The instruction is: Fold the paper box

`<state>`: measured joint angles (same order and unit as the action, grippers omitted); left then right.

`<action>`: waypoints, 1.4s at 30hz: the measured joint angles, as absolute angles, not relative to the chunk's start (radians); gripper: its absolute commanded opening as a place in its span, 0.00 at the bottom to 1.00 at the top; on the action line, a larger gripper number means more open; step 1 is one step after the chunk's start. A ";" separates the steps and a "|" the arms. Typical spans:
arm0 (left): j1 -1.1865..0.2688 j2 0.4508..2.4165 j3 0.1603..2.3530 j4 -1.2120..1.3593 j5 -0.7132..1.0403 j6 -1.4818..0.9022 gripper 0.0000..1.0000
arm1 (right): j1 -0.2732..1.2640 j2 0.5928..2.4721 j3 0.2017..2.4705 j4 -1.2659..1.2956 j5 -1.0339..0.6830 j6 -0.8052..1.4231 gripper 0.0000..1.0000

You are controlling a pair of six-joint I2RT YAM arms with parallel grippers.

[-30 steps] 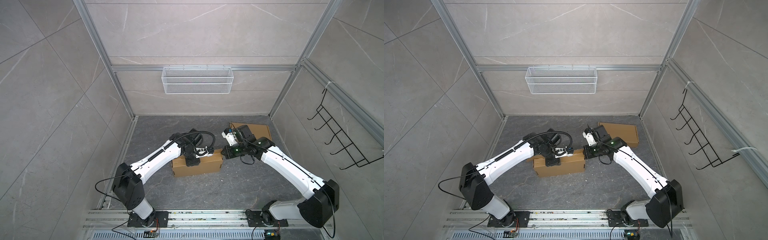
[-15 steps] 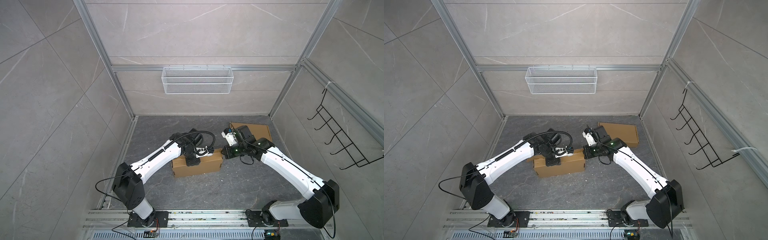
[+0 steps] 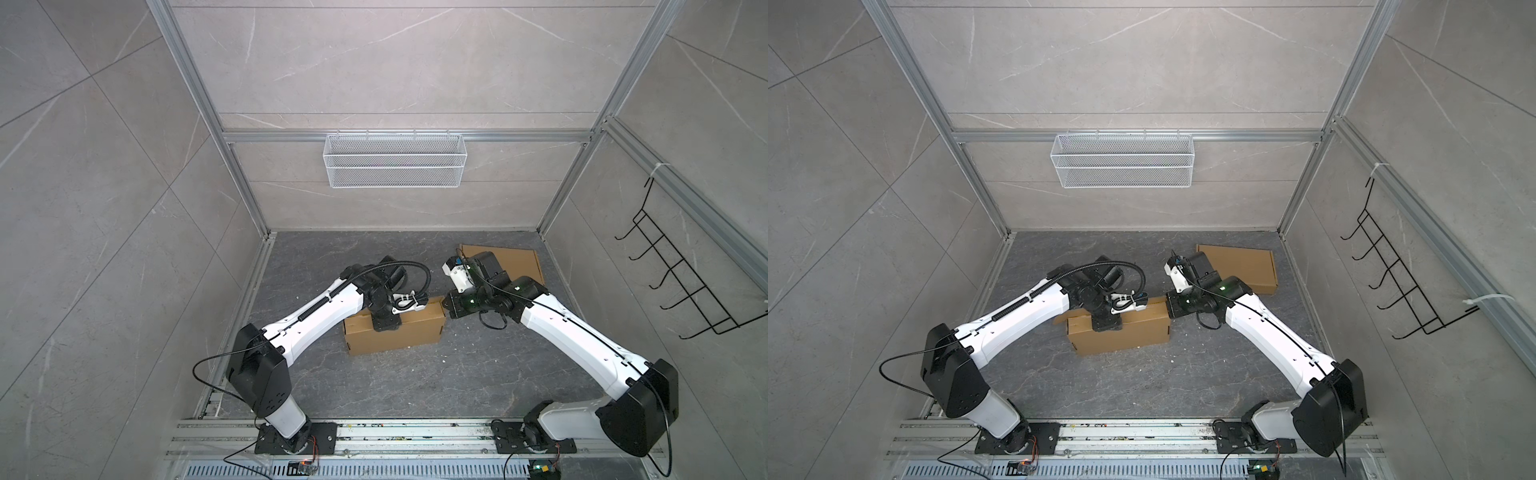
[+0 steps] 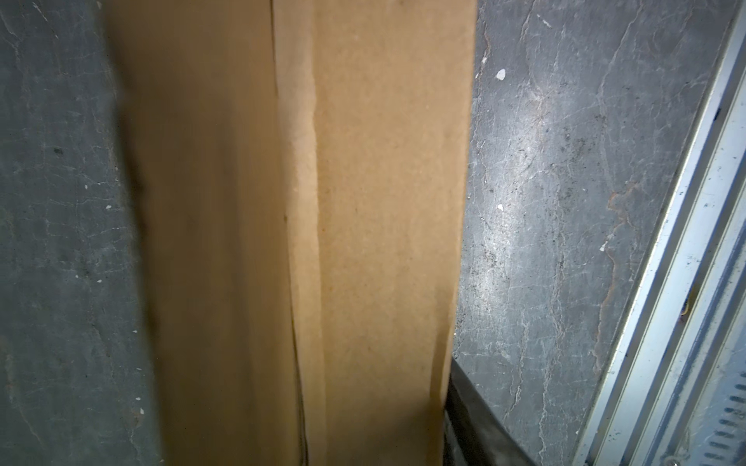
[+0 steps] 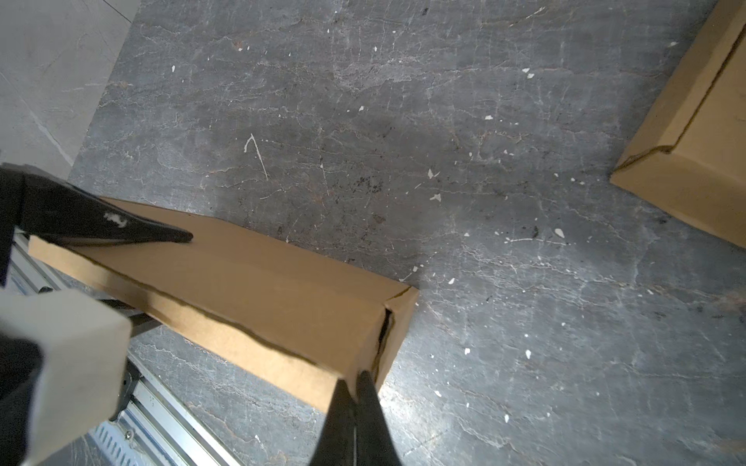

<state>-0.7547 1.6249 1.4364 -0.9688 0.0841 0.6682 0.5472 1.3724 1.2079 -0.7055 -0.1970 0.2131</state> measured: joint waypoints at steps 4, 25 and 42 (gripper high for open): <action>-0.755 1.625 1.436 -0.962 0.064 0.669 0.60 | 0.550 1.374 1.208 -0.706 -0.190 0.213 0.00; -0.754 1.544 1.436 -0.940 0.054 0.606 0.71 | 0.552 1.386 1.208 -0.699 -0.183 0.213 0.00; -0.400 1.112 1.200 -0.946 0.189 0.097 0.63 | 0.552 1.403 1.208 -0.698 -0.182 0.208 0.00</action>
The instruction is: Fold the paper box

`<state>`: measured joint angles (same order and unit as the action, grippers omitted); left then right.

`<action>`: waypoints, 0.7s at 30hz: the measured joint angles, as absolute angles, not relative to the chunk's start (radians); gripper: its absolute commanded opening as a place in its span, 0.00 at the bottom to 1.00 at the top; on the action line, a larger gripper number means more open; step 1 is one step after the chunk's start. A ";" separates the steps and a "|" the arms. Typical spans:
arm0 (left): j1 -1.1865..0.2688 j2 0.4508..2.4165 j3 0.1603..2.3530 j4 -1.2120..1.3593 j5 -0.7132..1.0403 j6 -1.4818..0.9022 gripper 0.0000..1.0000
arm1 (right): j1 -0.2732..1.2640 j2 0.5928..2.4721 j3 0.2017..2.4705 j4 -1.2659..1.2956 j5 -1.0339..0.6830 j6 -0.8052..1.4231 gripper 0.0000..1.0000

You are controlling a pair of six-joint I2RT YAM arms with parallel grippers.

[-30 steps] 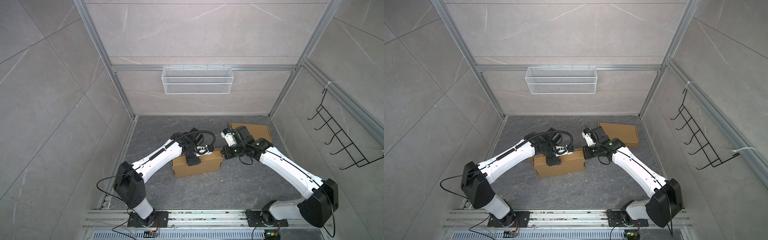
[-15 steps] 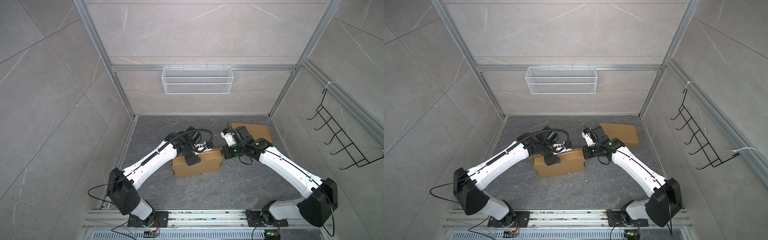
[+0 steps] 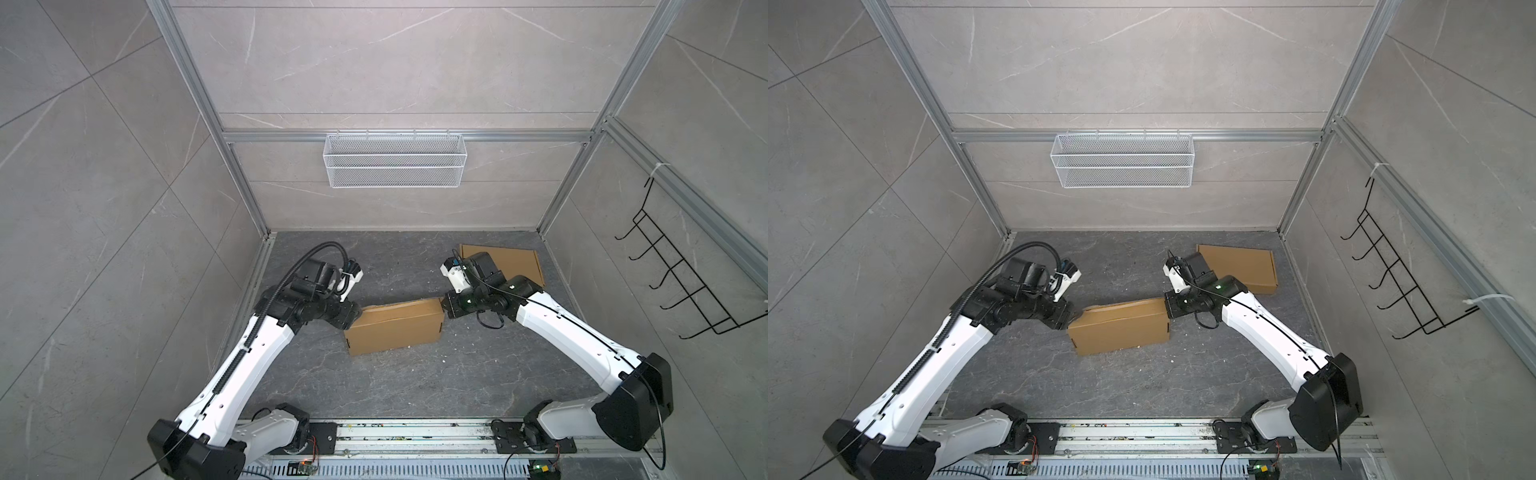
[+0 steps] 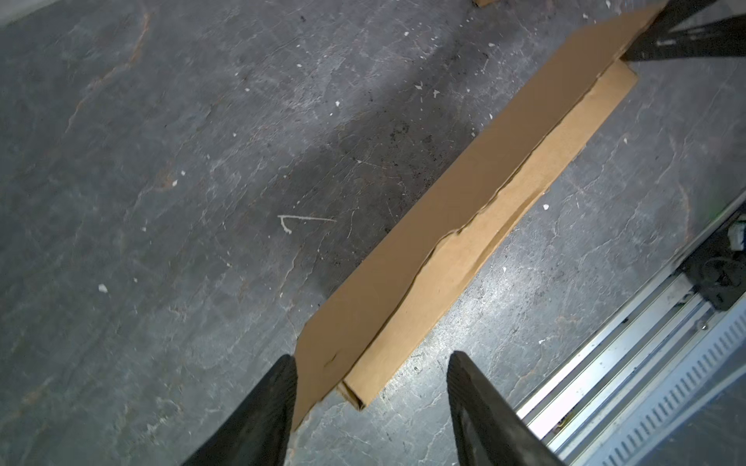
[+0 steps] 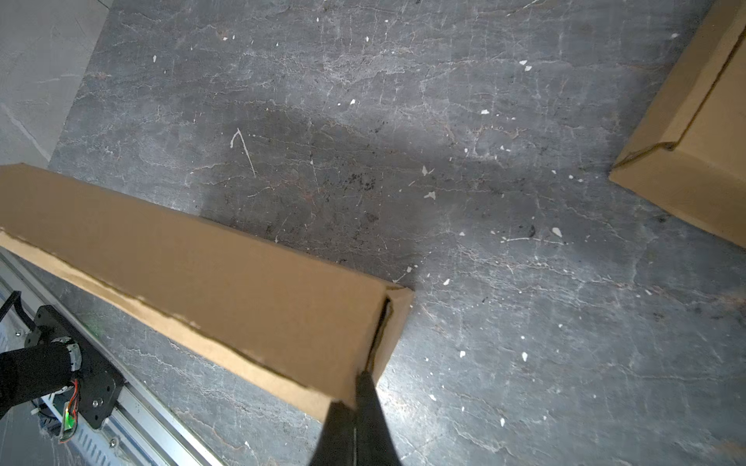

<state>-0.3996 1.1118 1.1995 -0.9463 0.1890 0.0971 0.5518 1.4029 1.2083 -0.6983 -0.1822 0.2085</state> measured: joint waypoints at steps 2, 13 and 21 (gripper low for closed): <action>-0.343 1.076 1.165 -0.940 0.228 0.051 0.63 | 0.552 1.403 1.208 -0.699 -0.182 0.206 0.00; -0.235 1.059 1.016 -0.879 0.339 -0.098 0.55 | 0.552 1.406 1.209 -0.699 -0.182 0.205 0.00; -0.235 1.074 0.978 -0.827 0.306 -0.132 0.51 | 0.552 1.407 1.209 -0.699 -0.182 0.205 0.00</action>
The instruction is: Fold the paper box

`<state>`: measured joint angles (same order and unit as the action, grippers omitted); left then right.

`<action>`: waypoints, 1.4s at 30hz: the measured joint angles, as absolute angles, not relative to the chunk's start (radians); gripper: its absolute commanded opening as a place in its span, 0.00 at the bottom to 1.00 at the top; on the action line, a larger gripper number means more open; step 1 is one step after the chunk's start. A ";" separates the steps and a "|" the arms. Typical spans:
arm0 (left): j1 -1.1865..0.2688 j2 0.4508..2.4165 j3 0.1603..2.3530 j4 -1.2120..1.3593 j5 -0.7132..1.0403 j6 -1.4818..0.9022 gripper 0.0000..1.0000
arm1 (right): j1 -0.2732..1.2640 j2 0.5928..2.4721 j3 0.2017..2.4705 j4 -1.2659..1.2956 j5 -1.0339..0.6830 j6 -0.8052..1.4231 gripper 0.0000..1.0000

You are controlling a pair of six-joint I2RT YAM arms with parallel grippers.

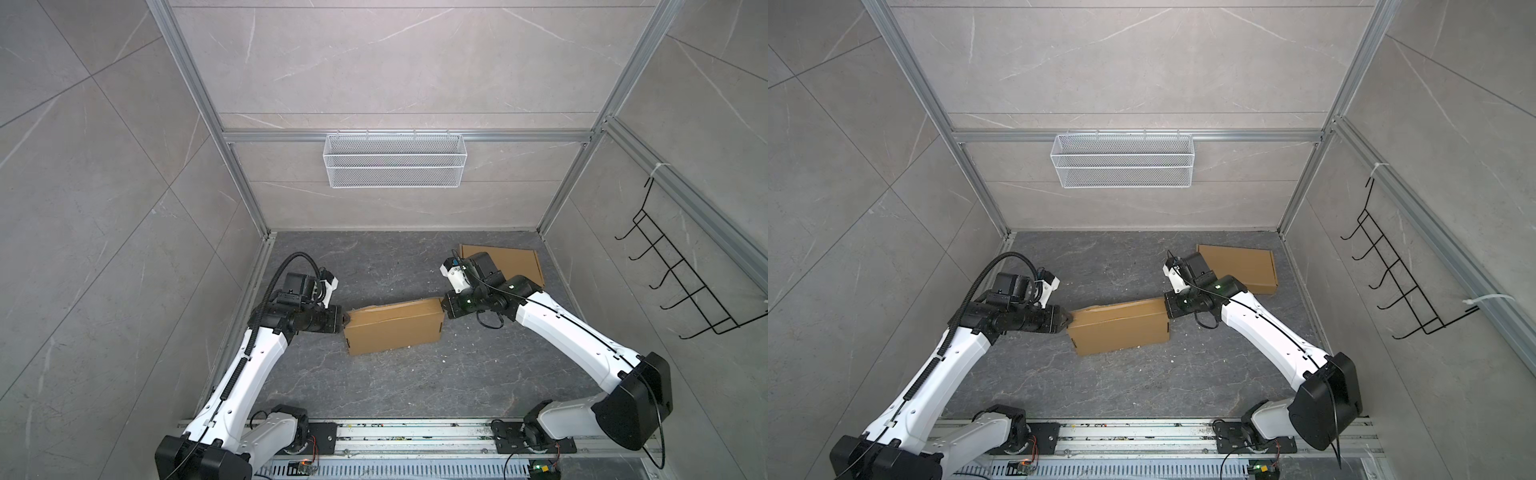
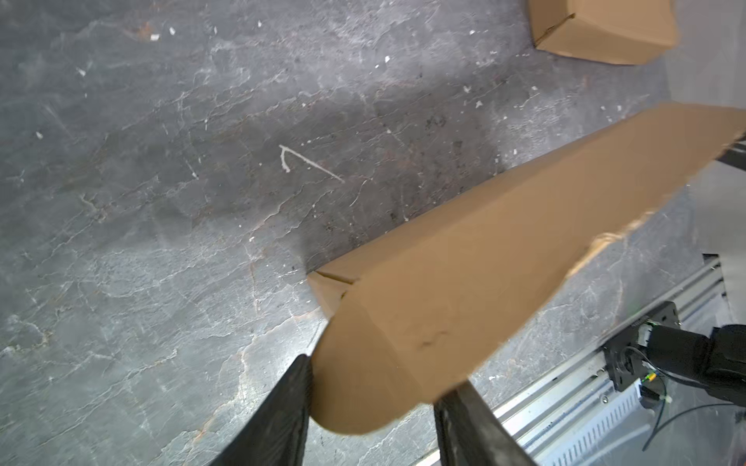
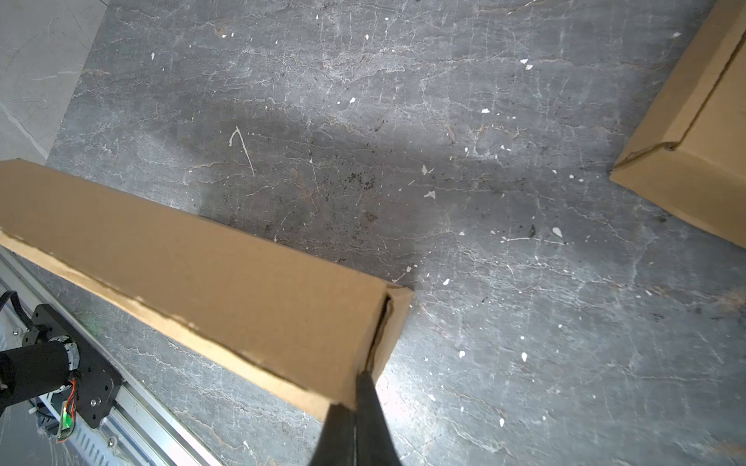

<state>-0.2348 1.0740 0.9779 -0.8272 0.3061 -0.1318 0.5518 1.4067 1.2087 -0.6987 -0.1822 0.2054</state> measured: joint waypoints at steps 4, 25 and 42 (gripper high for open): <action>-0.235 1.077 0.971 -0.821 0.268 -0.141 0.51 | 0.552 1.407 1.209 -0.699 -0.183 0.205 0.00; -0.233 1.115 0.967 -0.767 0.268 -0.176 0.32 | 0.553 1.408 1.209 -0.699 -0.183 0.198 0.00; -0.233 1.178 1.050 -0.841 0.262 -0.140 0.15 | 0.556 1.414 1.209 -0.698 -0.187 0.193 0.02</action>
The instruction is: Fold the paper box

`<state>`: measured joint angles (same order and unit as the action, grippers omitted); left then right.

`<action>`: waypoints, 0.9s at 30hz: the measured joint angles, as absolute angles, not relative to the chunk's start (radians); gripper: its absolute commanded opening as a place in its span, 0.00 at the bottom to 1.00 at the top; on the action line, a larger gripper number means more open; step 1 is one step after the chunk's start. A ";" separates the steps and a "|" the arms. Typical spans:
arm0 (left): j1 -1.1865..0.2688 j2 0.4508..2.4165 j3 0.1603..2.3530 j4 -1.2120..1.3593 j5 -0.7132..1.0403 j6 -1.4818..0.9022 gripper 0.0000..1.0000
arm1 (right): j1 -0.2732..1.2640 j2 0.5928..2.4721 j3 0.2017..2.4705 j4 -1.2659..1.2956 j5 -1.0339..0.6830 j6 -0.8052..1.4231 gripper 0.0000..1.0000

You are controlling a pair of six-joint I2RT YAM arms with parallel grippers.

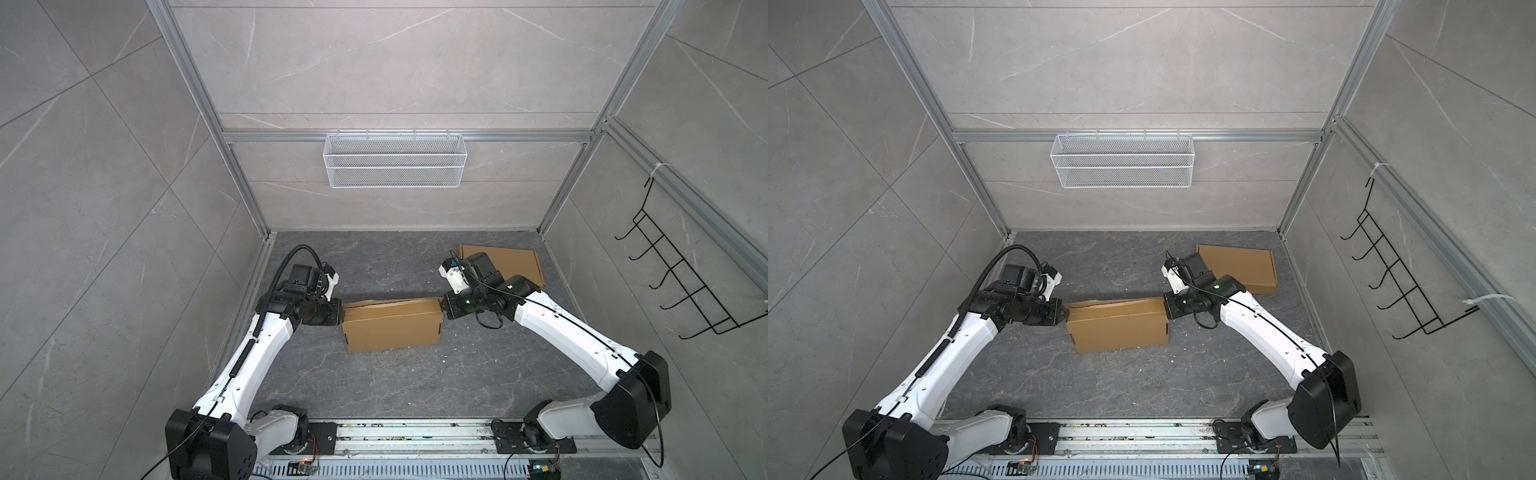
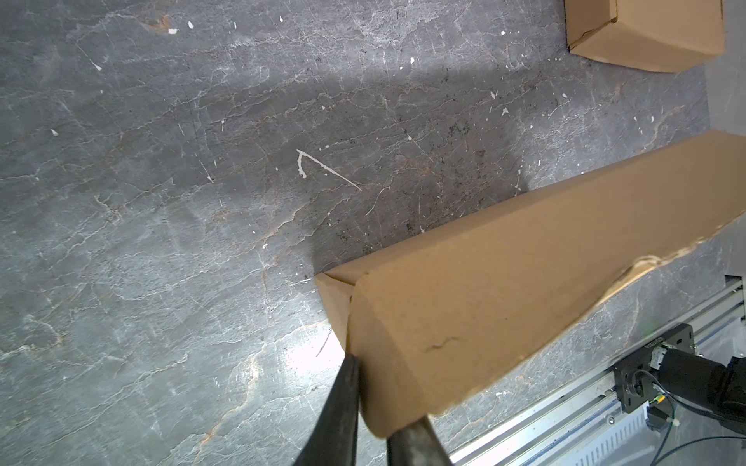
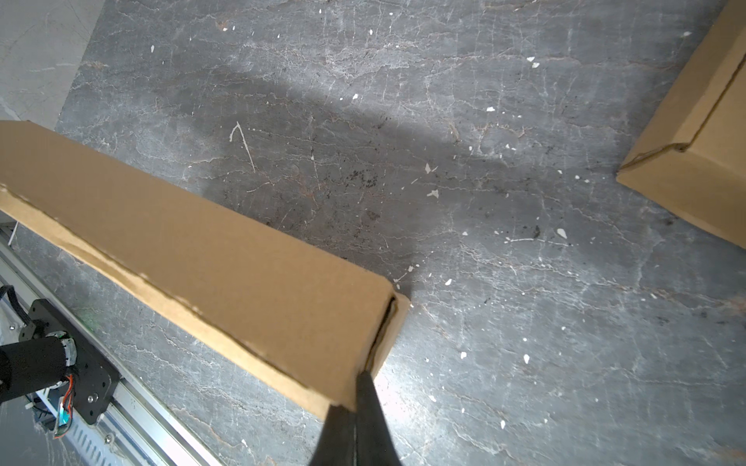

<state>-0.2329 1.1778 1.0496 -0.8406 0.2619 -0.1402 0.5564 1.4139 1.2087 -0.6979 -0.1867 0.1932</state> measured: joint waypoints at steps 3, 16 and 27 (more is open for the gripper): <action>-0.233 1.180 1.054 -0.849 0.262 -0.130 0.15 | 0.556 1.414 1.209 -0.698 -0.194 0.191 0.07; -0.233 1.195 1.064 -0.852 0.264 -0.122 0.14 | 0.546 1.427 1.223 -0.717 -0.290 0.273 0.29; -0.233 1.195 1.064 -0.852 0.265 -0.122 0.14 | 0.525 1.440 1.223 -0.710 -0.316 0.295 0.17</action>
<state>-0.2329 1.1946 1.0637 -0.8524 0.2646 -0.1223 0.5255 1.4403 1.2228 -0.7097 -0.3157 0.2951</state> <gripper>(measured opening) 0.144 0.193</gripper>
